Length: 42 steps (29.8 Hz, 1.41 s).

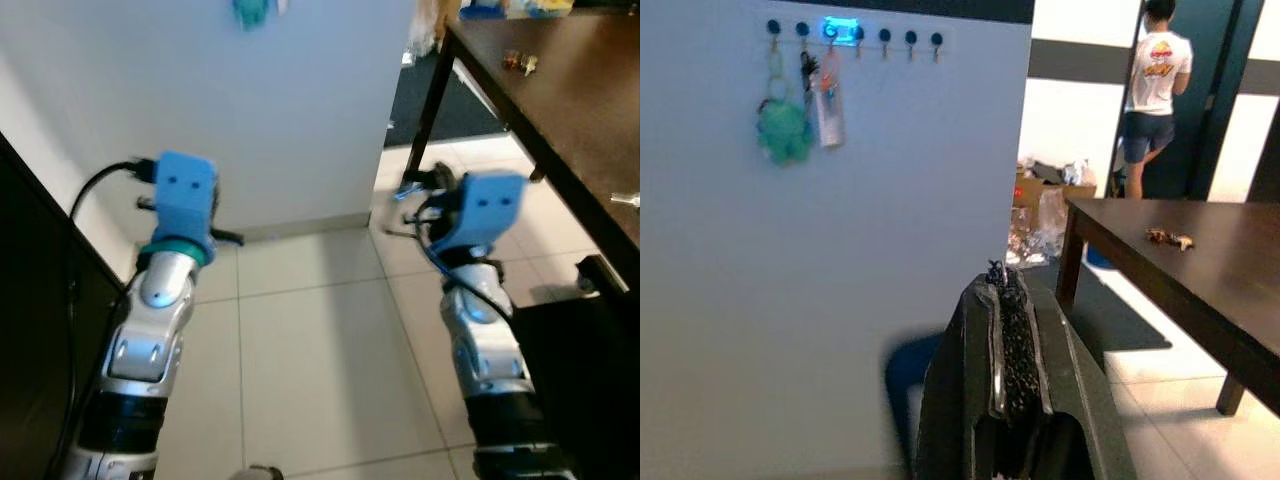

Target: Hang keys on a hook

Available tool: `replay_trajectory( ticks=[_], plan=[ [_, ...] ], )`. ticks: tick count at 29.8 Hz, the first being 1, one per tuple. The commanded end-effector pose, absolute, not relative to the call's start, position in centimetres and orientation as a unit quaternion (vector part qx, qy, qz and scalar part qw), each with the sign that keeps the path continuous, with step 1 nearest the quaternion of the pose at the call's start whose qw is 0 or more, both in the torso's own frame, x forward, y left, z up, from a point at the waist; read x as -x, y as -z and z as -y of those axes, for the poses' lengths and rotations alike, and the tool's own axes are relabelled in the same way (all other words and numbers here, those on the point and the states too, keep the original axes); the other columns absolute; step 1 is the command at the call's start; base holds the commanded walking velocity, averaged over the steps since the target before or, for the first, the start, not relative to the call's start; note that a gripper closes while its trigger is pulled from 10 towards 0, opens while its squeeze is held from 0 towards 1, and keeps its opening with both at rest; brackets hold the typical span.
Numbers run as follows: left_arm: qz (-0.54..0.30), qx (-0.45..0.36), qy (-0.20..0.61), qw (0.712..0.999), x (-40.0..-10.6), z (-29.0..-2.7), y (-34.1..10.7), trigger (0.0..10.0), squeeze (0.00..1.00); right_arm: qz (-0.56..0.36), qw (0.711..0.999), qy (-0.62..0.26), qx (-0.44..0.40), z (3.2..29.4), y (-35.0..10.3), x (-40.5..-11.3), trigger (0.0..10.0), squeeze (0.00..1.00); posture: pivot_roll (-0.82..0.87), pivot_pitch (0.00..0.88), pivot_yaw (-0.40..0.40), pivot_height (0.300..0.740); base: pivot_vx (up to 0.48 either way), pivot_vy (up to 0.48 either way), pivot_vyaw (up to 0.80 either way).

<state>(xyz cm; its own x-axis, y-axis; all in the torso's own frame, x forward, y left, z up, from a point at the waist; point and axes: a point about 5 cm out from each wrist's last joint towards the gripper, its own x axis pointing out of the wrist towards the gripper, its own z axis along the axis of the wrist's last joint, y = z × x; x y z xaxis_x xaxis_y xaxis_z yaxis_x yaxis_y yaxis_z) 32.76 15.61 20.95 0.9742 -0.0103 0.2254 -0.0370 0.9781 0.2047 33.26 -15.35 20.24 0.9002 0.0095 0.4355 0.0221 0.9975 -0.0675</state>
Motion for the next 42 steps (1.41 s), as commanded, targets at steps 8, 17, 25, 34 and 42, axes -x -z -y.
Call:
replay_trajectory(
  ticks=[8,17,25,34,42],
  plan=[
    [0.105,-0.110,-0.013,0.988,-32.9,-16.0,-20.4,10.0,0.00,0.223,0.974,-0.013,0.030,14.5,-20.0,-33.3,10.0,0.00,0.03,0.000,0.096,0.740,0.472,0.000,0.00],
    [0.110,-0.109,-0.013,0.988,-32.8,-15.9,-20.7,10.0,0.00,0.231,0.972,-0.021,0.042,14.3,-20.3,-33.3,10.0,0.00,0.04,0.000,0.095,0.740,0.469,0.000,0.00],
    [0.119,-0.104,-0.013,0.987,-32.8,-15.8,-21.3,10.0,0.00,0.245,0.968,-0.029,0.045,14.0,-20.9,-33.2,10.0,0.00,0.04,0.000,0.090,0.740,0.467,0.000,0.56],
    [0.122,-0.103,-0.013,0.987,-32.8,-15.7,-21.4,10.0,0.00,0.250,0.967,-0.026,0.032,14.2,-21.2,-33.3,10.0,0.00,0.04,0.000,0.089,0.740,0.465,0.000,0.51],
    [0.125,-0.103,-0.008,0.987,-32.9,-15.4,-21.5,10.0,0.00,0.252,0.967,-0.009,0.015,14.9,-21.8,-33.6,10.0,0.00,0.04,0.000,0.089,0.740,0.465,0.000,-0.20]
  ],
)
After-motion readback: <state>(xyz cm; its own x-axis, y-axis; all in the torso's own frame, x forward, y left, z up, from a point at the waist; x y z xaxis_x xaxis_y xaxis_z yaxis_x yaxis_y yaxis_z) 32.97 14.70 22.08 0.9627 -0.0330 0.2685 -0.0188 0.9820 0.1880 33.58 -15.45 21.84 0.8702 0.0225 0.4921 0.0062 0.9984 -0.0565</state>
